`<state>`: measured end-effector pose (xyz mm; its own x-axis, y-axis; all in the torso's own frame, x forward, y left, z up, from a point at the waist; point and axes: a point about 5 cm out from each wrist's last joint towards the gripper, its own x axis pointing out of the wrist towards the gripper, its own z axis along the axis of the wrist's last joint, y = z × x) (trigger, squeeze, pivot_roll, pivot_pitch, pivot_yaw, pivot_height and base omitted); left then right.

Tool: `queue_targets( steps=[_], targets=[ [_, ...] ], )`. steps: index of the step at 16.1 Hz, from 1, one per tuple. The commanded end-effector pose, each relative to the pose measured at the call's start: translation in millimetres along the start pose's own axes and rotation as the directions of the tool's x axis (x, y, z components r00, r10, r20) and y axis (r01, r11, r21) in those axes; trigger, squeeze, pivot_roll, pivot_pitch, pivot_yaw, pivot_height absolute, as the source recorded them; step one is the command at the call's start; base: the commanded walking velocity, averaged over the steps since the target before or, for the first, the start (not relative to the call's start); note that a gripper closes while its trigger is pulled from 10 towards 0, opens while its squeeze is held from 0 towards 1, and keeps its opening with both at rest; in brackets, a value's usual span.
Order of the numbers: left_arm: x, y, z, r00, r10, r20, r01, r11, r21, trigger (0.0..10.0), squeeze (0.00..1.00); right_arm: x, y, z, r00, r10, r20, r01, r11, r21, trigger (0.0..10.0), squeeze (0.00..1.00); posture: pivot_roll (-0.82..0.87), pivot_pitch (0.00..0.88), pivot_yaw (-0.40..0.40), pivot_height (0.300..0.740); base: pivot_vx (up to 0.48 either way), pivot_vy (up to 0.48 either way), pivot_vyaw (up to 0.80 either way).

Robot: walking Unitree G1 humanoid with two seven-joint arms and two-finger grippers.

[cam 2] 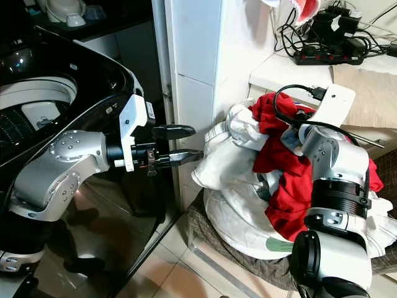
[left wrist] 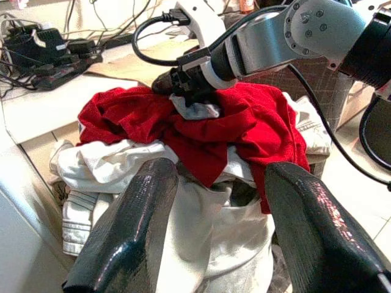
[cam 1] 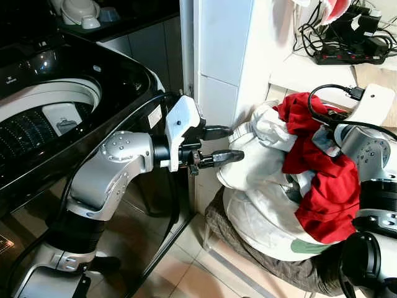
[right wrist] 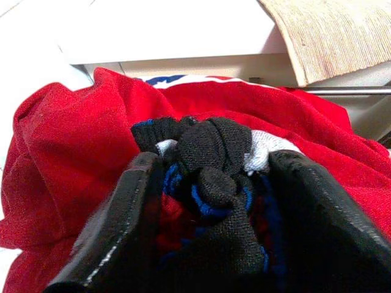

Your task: Clothes washing

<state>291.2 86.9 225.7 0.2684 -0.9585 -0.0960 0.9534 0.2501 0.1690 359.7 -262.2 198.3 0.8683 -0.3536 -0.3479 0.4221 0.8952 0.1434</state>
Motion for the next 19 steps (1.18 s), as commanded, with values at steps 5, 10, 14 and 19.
queue_targets(
  steps=[5, 10, 14, 19],
  targets=[
    [1.6, -6.8, 1.9, 0.999, -0.053, 0.0, 0.053, 0.999, 0.002, 10.0, 0.0, 2.0, -1.4, -2.1, 1.0, 0.004, -0.007, -0.004, 1.0, 0.03, 0.0, 0.0, -0.05, 0.0, 0.029, 0.74, 0.0, 0.0, 0.0],
    [1.7, -4.9, 3.0, 0.999, -0.053, 0.003, 0.053, 0.999, -0.002, 10.0, 0.0, 1.6, -3.2, 0.5, 1.0, -0.005, 0.005, 0.005, 0.999, 0.034, 0.0, 0.0, -0.06, 0.0, 0.028, 0.74, 0.0, 0.0, 0.0],
    [1.8, -3.8, 2.7, 0.999, -0.048, 0.001, 0.048, 0.999, -0.002, 10.0, 0.0, 0.4, -5.0, 3.2, 1.0, -0.018, 0.023, 0.017, 0.999, 0.037, 0.0, 0.0, -0.06, 0.0, 0.028, 0.74, 0.0, 0.0, 0.0],
    [1.7, -1.1, 4.5, 1.0, -0.012, 0.016, 0.011, 1.0, 0.001, 10.0, 0.0, -3.8, -6.5, 11.0, 0.997, -0.038, 0.063, 0.036, 0.999, 0.027, 0.0, 0.0, -0.05, 0.0, 0.022, 0.74, 0.0, 0.0, 0.0]
  ],
)
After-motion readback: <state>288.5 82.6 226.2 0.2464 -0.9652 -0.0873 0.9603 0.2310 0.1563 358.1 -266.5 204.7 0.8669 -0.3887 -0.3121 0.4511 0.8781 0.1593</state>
